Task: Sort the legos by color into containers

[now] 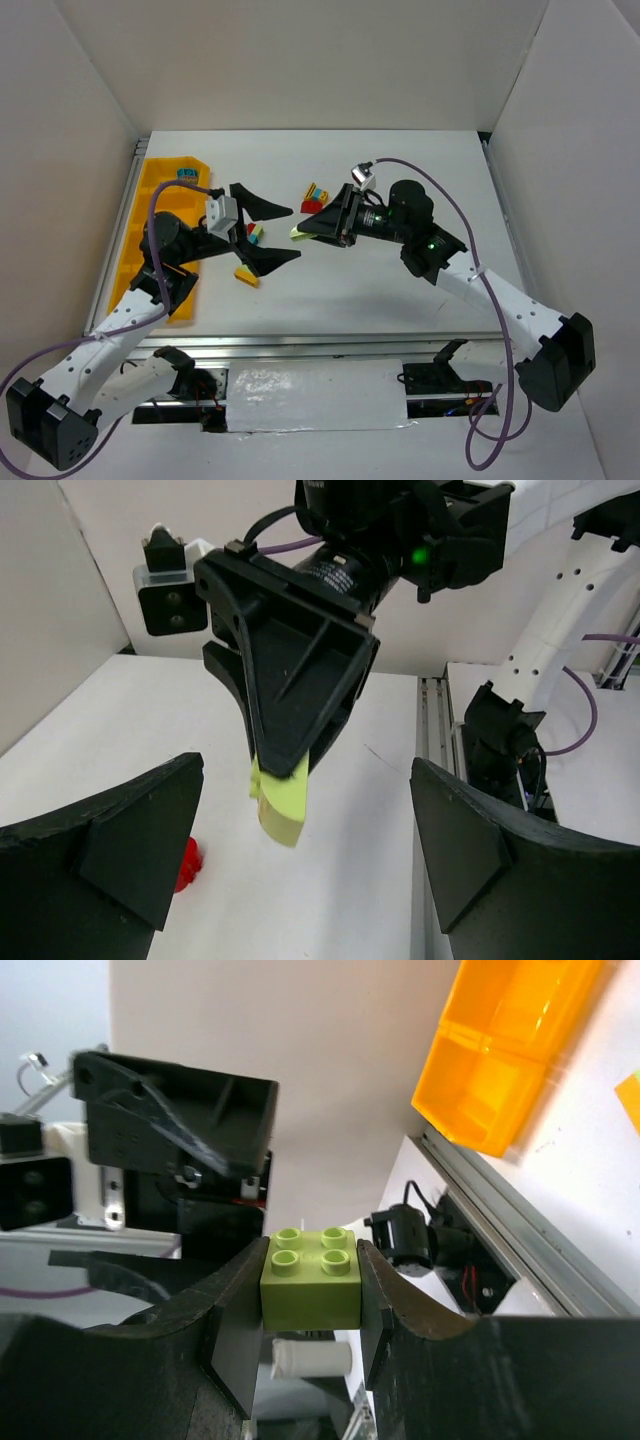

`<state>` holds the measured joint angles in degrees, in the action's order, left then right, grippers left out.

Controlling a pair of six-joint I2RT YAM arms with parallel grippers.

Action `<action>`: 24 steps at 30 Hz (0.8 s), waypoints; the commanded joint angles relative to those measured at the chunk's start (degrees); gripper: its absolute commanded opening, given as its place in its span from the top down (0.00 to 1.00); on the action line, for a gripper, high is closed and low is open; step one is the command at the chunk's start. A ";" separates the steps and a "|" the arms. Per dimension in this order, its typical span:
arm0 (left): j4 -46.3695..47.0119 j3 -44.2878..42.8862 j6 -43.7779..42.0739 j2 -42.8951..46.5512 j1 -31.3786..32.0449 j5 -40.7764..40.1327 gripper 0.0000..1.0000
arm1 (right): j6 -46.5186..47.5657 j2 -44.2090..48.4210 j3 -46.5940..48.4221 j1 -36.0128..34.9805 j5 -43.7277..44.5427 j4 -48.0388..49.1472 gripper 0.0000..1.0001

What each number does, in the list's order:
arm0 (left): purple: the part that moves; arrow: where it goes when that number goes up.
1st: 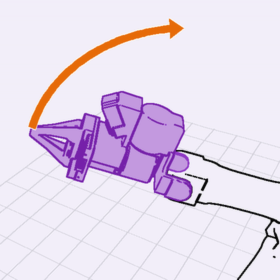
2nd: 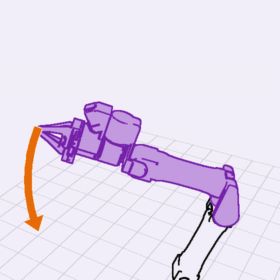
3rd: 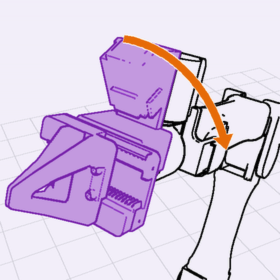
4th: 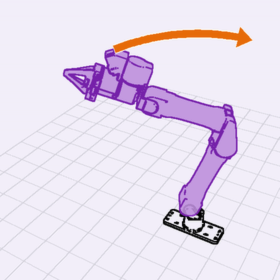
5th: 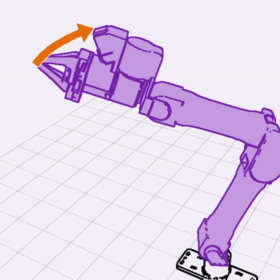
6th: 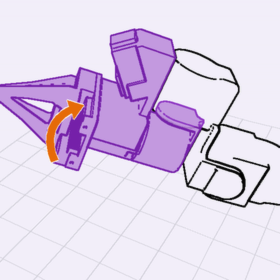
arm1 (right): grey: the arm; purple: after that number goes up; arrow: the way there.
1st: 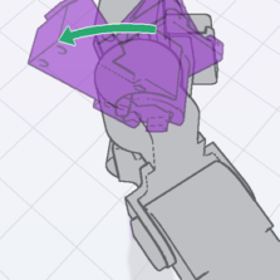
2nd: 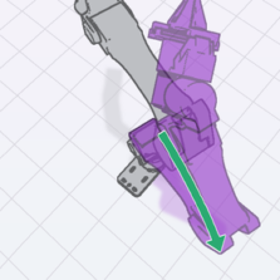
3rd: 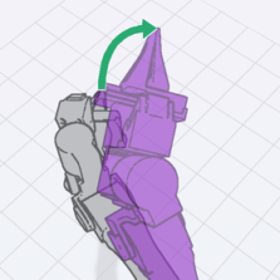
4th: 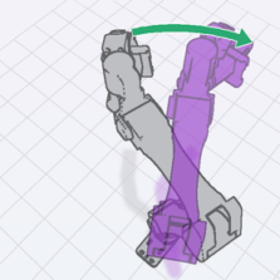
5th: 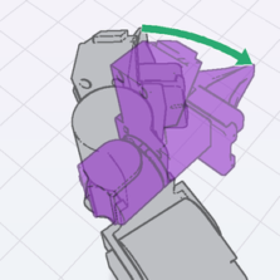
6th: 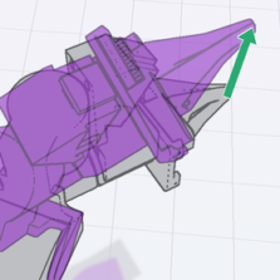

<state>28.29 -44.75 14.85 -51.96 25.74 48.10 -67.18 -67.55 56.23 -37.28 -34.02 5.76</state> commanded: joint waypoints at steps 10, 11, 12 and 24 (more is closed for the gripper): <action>-1.14 -2.71 -6.94 -1.91 3.18 -2.30 0.03 | -2.70 6.29 -1.82 1.68 -0.25 4.79 1.00; -1.05 -2.88 -6.77 -2.09 3.27 -2.39 0.03 | -2.78 6.03 -1.82 1.68 -0.52 5.05 1.00; -1.22 -3.49 -6.68 -2.52 3.35 -2.39 0.03 | -2.96 5.42 -1.91 1.68 -0.78 5.92 1.00; -0.08 -4.64 -5.10 -3.93 4.76 -2.22 0.23 | -4.98 3.04 -2.44 1.59 -1.84 9.35 1.00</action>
<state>24.47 -47.64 10.70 -55.55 30.11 45.06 -71.35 -64.16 53.74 -35.83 -34.70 10.50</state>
